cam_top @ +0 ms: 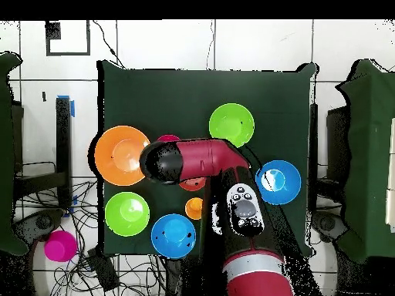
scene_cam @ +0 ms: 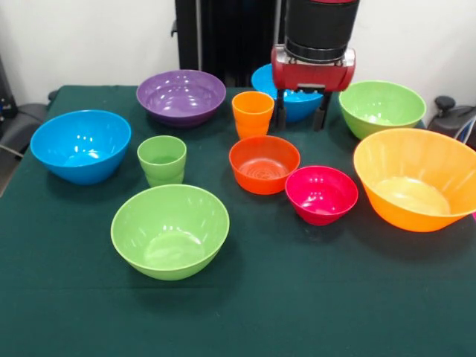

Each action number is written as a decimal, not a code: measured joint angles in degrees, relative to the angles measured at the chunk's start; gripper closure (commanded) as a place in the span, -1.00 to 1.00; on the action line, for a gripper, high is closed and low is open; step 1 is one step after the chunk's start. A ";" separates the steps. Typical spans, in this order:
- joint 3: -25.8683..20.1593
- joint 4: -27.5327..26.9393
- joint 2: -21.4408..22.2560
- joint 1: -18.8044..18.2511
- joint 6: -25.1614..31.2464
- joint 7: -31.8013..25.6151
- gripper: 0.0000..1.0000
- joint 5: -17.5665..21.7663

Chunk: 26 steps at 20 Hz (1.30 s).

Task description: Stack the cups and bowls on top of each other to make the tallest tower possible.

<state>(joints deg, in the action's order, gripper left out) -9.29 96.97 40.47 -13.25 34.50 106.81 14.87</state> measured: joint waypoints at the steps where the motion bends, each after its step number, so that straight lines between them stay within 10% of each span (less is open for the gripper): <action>1: -0.01 2.45 0.39 0.44 -2.43 0.00 -1.00 0.65; 26: 1.22 10.57 -1.20 1.78 -16.62 0.00 -1.00 6.05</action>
<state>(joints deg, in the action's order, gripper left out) -8.07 107.54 39.27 -11.46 17.87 106.81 20.93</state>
